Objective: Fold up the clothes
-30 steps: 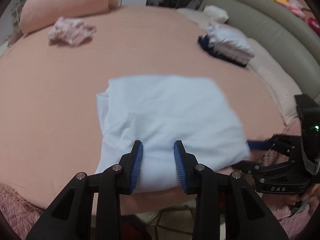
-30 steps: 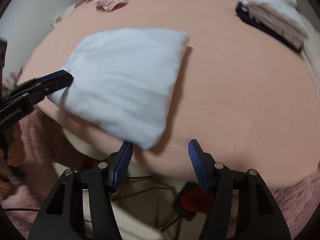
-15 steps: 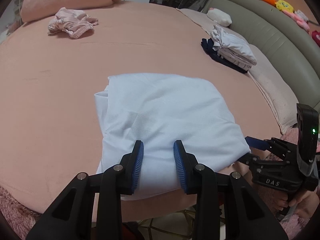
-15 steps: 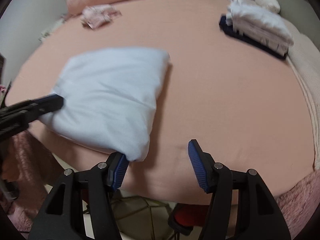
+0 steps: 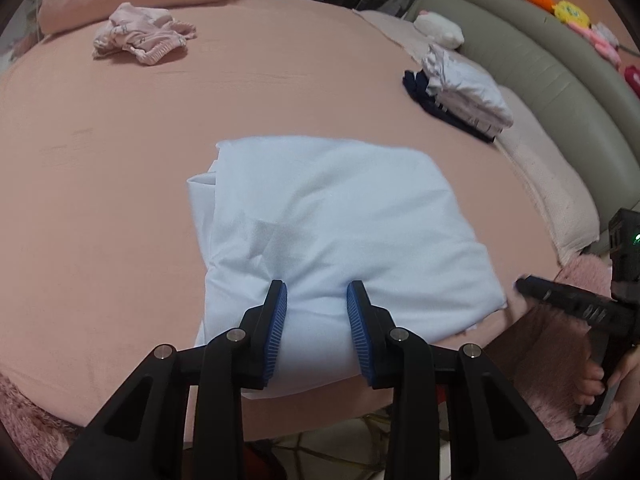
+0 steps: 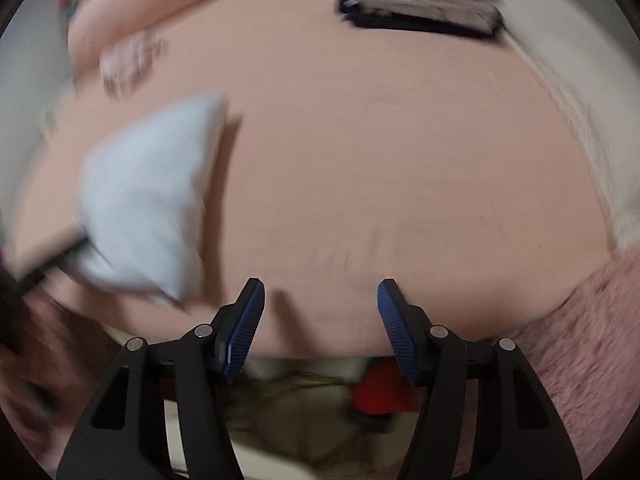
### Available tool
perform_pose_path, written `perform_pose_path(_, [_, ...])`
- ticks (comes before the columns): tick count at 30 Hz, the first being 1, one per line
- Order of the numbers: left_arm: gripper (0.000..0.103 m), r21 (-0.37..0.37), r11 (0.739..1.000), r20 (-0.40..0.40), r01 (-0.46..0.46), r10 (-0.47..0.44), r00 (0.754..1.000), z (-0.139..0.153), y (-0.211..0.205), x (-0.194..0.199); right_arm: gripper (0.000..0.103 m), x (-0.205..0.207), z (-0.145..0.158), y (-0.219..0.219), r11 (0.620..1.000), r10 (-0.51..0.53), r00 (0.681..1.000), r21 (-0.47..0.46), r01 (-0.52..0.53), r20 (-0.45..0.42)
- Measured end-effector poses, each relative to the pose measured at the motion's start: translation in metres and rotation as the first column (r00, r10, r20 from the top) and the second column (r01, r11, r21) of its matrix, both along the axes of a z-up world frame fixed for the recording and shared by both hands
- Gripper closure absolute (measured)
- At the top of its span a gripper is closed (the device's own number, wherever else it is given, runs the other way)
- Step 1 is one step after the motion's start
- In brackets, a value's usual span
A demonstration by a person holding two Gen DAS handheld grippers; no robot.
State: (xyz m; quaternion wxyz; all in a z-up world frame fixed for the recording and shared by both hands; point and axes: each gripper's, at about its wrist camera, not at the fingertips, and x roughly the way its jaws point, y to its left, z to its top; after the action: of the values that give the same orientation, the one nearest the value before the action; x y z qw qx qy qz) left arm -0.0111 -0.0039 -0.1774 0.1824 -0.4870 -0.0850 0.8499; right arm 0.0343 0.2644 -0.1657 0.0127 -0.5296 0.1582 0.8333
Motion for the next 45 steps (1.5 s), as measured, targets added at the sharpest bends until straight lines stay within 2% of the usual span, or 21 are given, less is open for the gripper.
perform_pose_path(3, [0.070,0.053,0.997,-0.063,-0.057,0.060,0.996,0.018,-0.011,0.008,0.042,-0.004,0.024,-0.008,0.999,0.054,0.990,0.001,-0.055,-0.128])
perform_pose_path(5, [0.068,-0.029,0.994,-0.065,-0.105,0.103,0.992,0.021,-0.019,0.008,0.042,-0.013,0.020,-0.034,0.992,0.123,0.984,0.030,-0.120,-0.129])
perform_pose_path(7, [0.067,-0.130,0.979,-0.002,-0.156,0.157,0.988,0.008,-0.031,0.004,0.043,-0.023,0.009,-0.059,0.982,0.187,0.978,0.056,-0.183,-0.092])
perform_pose_path(9, [0.065,-0.086,0.972,0.051,-0.221,0.225,0.973,0.000,-0.049,0.000,0.044,-0.032,-0.008,-0.076,0.962,0.228,0.973,0.149,-0.230,0.030])
perform_pose_path(11, [0.066,0.004,0.967,0.043,-0.253,0.253,0.967,0.008,-0.061,-0.005,0.044,-0.034,-0.003,-0.078,0.956,0.239,0.971,0.169,-0.238,0.013])
perform_pose_path(15, [0.066,0.000,0.987,-0.016,-0.163,0.163,0.987,0.023,-0.036,-0.034,0.043,-0.051,0.016,-0.083,0.950,0.279,0.959,0.155,-0.269,-0.042])
perform_pose_path(18, [0.066,-0.015,0.996,-0.029,-0.090,0.089,0.996,0.019,-0.010,-0.058,0.043,-0.076,0.017,-0.097,0.919,0.337,0.941,0.231,-0.319,-0.041])
perform_pose_path(21, [0.066,-0.106,0.988,-0.004,-0.115,0.115,0.993,0.005,0.000,-0.077,0.043,-0.094,0.015,-0.106,0.910,0.361,0.930,0.244,-0.335,-0.066])
perform_pose_path(23, [0.062,-0.113,0.981,0.057,-0.161,0.168,0.984,-0.009,-0.015,-0.077,0.043,-0.104,0.004,-0.111,0.911,0.363,0.929,0.236,-0.337,-0.074])
perform_pose_path(25, [0.061,-0.091,0.979,0.097,-0.180,0.189,0.977,-0.015,-0.028,-0.075,0.044,-0.098,-0.008,-0.119,0.907,0.347,0.938,0.264,-0.328,-0.025])
perform_pose_path(28, [0.061,-0.122,0.970,0.067,-0.209,0.218,0.974,-0.007,-0.040,-0.074,0.042,-0.088,-0.012,-0.100,0.934,0.289,0.957,0.226,-0.276,-0.029])
perform_pose_path(30, [0.065,-0.059,0.967,0.058,-0.247,0.250,0.966,-0.002,-0.054,-0.071,0.042,-0.084,-0.008,-0.084,0.953,0.247,0.968,0.191,-0.235,-0.041])
perform_pose_path(31, [0.064,0.025,0.970,0.082,-0.242,0.239,0.967,-0.001,-0.061,-0.069,0.042,-0.082,-0.005,-0.075,0.963,0.220,0.974,0.172,-0.209,-0.052])
perform_pose_path(34, [0.059,0.204,0.964,0.139,-0.173,0.147,0.979,-0.002,-0.062,-0.060,0.040,-0.080,0.001,-0.060,0.980,0.179,0.981,0.097,-0.172,-0.070])
perform_pose_path(35, [0.055,0.232,0.962,0.144,-0.145,0.114,0.983,-0.001,-0.058,-0.057,0.040,-0.082,0.003,-0.060,0.981,0.188,0.980,0.069,-0.183,-0.070])
perform_pose_path(37, [0.053,0.208,0.973,0.140,-0.101,0.072,0.988,-0.002,-0.047,-0.051,0.040,-0.085,0.001,-0.067,0.976,0.217,0.974,0.038,-0.215,-0.068])
perform_pose_path(39, [0.050,0.074,0.991,0.139,-0.113,0.102,0.985,-0.007,-0.042,-0.049,0.040,-0.087,-0.004,-0.078,0.966,0.256,0.966,0.046,-0.254,-0.046])
perform_pose_path(40, [0.049,0.007,0.993,0.137,-0.119,0.117,0.984,-0.009,-0.040,-0.048,0.041,-0.087,-0.009,-0.084,0.960,0.265,0.964,0.098,-0.262,-0.020])
perform_pose_path(41, [0.049,-0.001,0.992,0.143,-0.129,0.128,0.981,-0.010,-0.042,-0.047,0.041,-0.086,-0.012,-0.087,0.953,0.258,0.966,0.164,-0.255,0.000])
perform_pose_path(43, [0.049,0.097,0.983,0.174,-0.157,0.139,0.975,-0.012,-0.054,-0.042,0.040,-0.081,-0.009,-0.080,0.953,0.233,0.972,0.201,-0.227,-0.010])
perform_pose_path(45, [0.051,0.194,0.963,0.206,-0.187,0.146,0.968,-0.014,-0.066,-0.036,0.039,-0.076,-0.004,-0.067,0.966,0.203,0.979,0.165,-0.197,-0.025])
